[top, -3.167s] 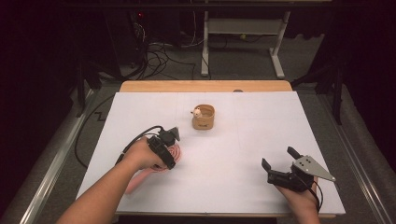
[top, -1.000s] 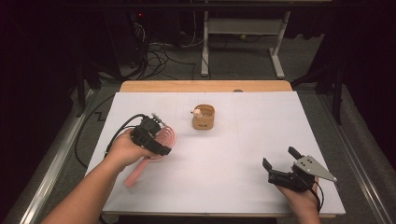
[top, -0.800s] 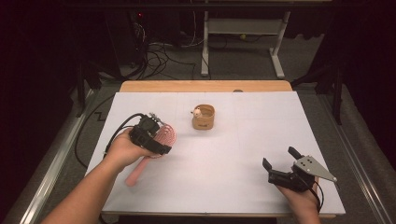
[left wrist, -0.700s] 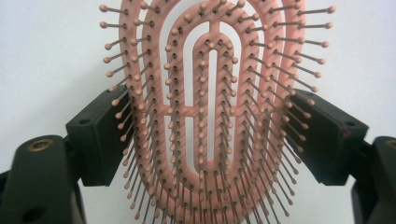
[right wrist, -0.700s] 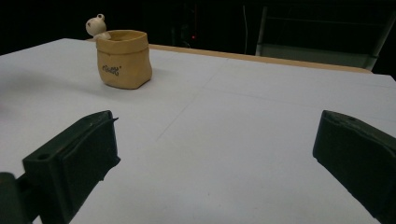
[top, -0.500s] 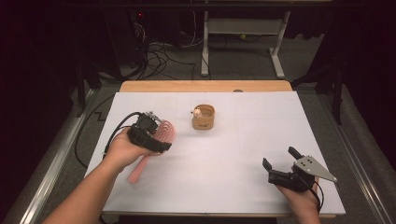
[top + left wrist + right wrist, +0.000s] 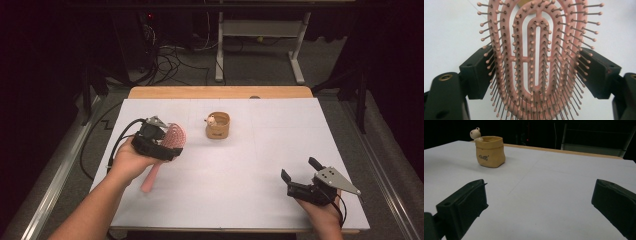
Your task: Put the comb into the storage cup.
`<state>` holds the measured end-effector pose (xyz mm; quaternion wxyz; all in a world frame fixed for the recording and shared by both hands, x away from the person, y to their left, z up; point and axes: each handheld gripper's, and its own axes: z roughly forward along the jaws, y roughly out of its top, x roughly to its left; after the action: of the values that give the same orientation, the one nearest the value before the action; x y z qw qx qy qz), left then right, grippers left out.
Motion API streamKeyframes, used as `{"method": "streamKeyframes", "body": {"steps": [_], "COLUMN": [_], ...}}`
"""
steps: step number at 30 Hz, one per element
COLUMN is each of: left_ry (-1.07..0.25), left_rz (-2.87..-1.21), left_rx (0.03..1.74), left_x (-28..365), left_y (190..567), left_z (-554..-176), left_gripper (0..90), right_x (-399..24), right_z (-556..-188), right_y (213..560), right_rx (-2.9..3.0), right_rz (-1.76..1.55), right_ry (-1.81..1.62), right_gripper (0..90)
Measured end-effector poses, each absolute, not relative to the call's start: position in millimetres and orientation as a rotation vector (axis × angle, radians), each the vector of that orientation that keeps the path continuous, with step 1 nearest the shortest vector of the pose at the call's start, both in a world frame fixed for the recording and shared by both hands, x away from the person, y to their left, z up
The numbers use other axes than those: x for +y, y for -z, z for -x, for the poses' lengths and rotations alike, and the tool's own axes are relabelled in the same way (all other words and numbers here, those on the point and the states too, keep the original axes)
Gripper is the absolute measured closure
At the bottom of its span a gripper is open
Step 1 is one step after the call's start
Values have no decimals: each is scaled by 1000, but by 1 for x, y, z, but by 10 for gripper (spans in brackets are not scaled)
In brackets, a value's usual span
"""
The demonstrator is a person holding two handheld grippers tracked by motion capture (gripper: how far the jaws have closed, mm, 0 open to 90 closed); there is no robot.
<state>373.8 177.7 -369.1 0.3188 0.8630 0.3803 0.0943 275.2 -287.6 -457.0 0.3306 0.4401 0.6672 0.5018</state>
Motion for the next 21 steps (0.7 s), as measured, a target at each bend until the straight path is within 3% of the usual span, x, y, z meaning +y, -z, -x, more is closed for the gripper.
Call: {"method": "streamKeyframes", "body": {"steps": [21], "left_ry": [-361], "left_rz": [-2067], "left_rx": [963], "left_x": [193], "left_y": [370], "left_z": [-364], "left_gripper": [201], "right_x": [-287], "right_z": [-275], "right_y": [457], "right_rx": [1745], "right_rz": [-1151], "right_ry": [-1312], "right_gripper": [6]}}
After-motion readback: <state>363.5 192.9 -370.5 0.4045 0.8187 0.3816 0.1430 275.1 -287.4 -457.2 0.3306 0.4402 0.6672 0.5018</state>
